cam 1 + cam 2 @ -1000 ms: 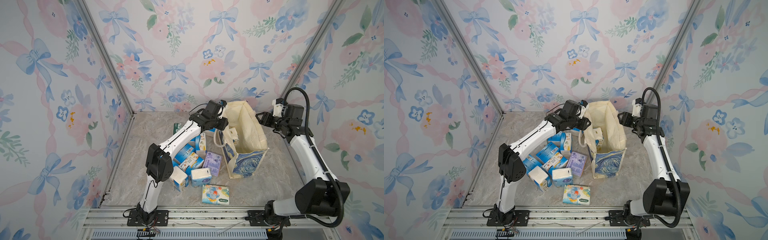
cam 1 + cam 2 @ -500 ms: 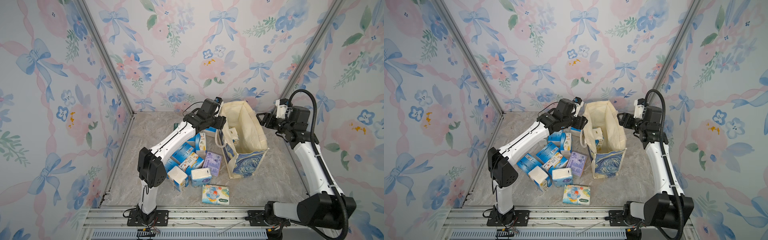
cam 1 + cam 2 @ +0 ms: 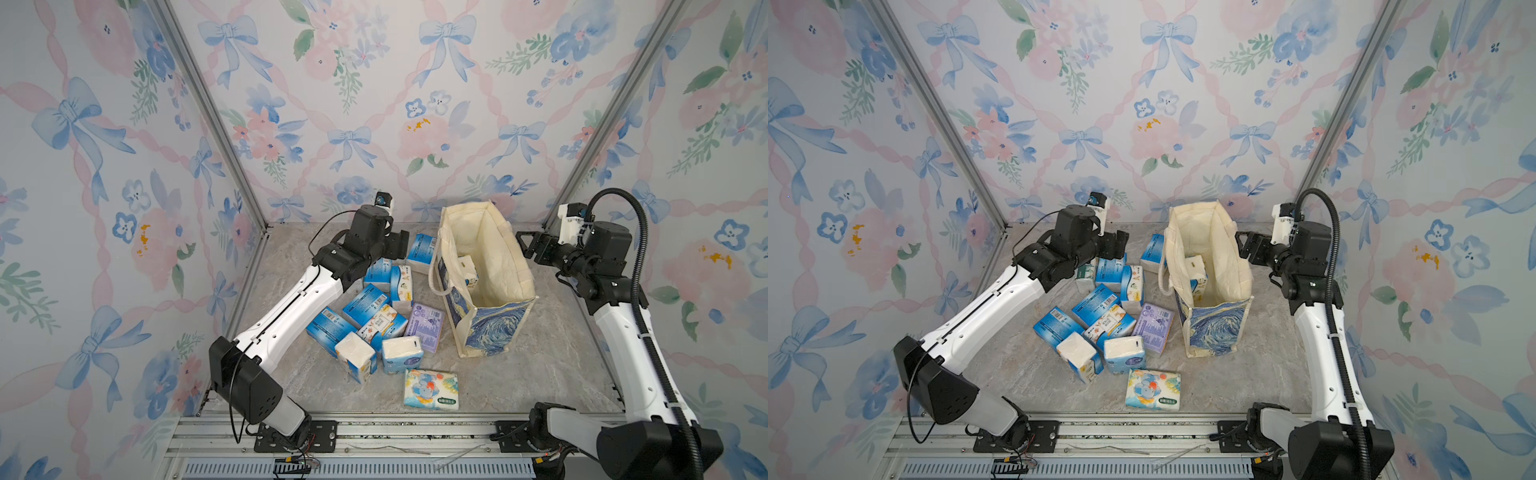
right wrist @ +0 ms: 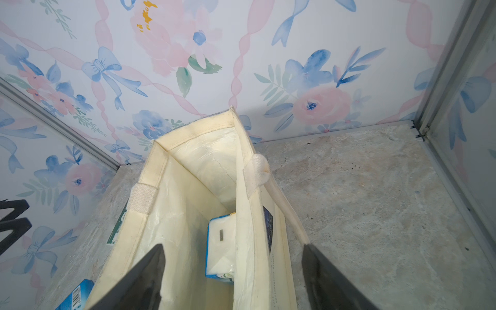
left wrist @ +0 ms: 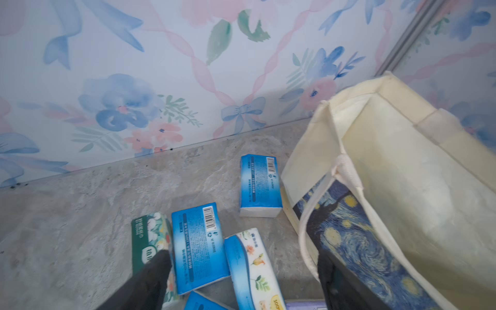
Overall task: Put tissues into the canvas bag
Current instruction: Pick up the pack of facial tissues from the center of the board.
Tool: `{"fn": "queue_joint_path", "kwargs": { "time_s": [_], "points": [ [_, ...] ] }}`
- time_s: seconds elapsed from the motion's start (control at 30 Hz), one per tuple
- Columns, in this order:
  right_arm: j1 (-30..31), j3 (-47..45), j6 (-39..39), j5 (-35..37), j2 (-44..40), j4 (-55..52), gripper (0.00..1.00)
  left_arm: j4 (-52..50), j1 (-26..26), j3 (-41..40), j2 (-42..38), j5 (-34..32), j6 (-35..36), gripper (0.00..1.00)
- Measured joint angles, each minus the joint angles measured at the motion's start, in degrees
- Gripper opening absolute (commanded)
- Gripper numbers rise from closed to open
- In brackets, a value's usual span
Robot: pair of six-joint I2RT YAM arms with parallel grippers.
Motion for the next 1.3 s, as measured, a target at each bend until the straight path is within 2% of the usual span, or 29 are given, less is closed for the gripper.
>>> {"fn": "queue_joint_path", "kwargs": {
  "time_s": [0.17,0.3,0.5,0.7,0.87,1.1,1.3],
  "points": [
    [0.04,-2.67,0.57,-0.13,-5.25,0.22,0.83,0.28,8.37,-7.93,-0.15,-0.28,-2.60,0.88],
    [0.24,-3.26,0.59,-0.22,-7.08,0.24,0.83,0.00,11.45,-8.81,3.82,0.57,-3.23,0.89],
    [0.72,-3.91,0.66,-0.22,-7.30,0.26,0.83,0.00,12.81,-7.30,10.75,2.01,-3.23,0.89],
    [0.85,-5.66,1.03,-0.20,-7.23,0.24,0.83,0.15,15.28,-4.83,16.26,4.09,-4.02,0.83],
    [0.85,-6.14,1.05,-0.17,-7.08,0.24,0.83,0.22,17.00,-2.64,20.00,6.93,-4.66,0.83],
    [0.85,-6.32,1.07,-0.17,-7.06,0.28,0.83,0.39,17.20,-0.42,24.85,9.99,-4.70,0.83],
    [0.85,-6.95,1.36,-0.13,-7.06,0.35,0.83,0.44,17.20,0.44,27.63,11.32,-4.79,0.74]
  ]
}}
